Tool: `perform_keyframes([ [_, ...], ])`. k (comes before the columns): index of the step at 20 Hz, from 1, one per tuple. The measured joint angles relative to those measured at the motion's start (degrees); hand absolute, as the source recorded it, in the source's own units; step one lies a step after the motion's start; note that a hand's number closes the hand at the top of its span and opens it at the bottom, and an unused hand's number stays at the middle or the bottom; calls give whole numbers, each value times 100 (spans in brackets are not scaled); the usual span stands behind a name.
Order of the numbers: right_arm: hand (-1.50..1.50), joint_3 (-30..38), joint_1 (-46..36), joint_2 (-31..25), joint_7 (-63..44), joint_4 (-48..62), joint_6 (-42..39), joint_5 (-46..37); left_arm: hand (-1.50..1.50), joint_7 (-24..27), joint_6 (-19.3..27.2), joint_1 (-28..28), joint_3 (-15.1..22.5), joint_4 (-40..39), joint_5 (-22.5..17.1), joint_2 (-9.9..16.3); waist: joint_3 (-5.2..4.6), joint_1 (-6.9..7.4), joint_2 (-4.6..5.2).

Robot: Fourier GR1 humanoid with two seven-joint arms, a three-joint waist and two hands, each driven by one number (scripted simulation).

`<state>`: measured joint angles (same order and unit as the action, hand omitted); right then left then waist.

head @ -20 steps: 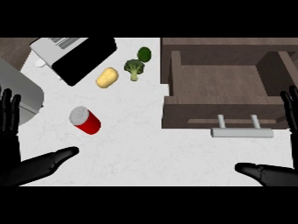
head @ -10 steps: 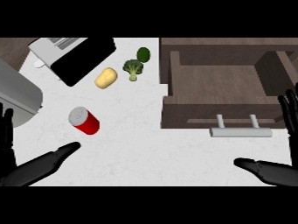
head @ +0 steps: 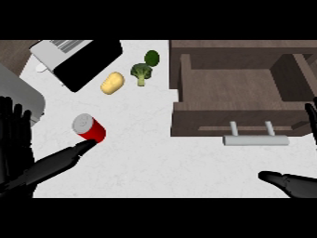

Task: Pick up the can, place it into the drawer and close the drawer

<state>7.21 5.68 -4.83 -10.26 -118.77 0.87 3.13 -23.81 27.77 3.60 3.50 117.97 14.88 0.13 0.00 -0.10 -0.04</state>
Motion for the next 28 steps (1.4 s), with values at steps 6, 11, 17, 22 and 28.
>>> perform_keyframes([
  [6, -150, 35, 129, 32, 5, -200, -61, 17, -150, 390, 306, -91, 129, -780, -216, 36, 0, -5, 2],
  [11, -150, 185, 181, 1, 38, -237, -164, 131, -150, 1130, 601, 17, 295, -1523, -508, 4, -2, -8, 2],
  [17, -150, 422, 397, -74, 62, -415, -385, 339, -150, 2029, 836, 77, 304, -2410, -1000, -8, -2, -13, 2],
  [22, -150, 476, 445, -27, -21, -524, -416, 330, -150, 2831, 938, 30, 160, -3136, -1534, -11, -2, -8, 2],
  [28, -150, 529, 374, -50, -342, -778, -405, 321, -150, 3633, 854, -92, -65, -4030, -2091, -12, -2, -6, 4],
])
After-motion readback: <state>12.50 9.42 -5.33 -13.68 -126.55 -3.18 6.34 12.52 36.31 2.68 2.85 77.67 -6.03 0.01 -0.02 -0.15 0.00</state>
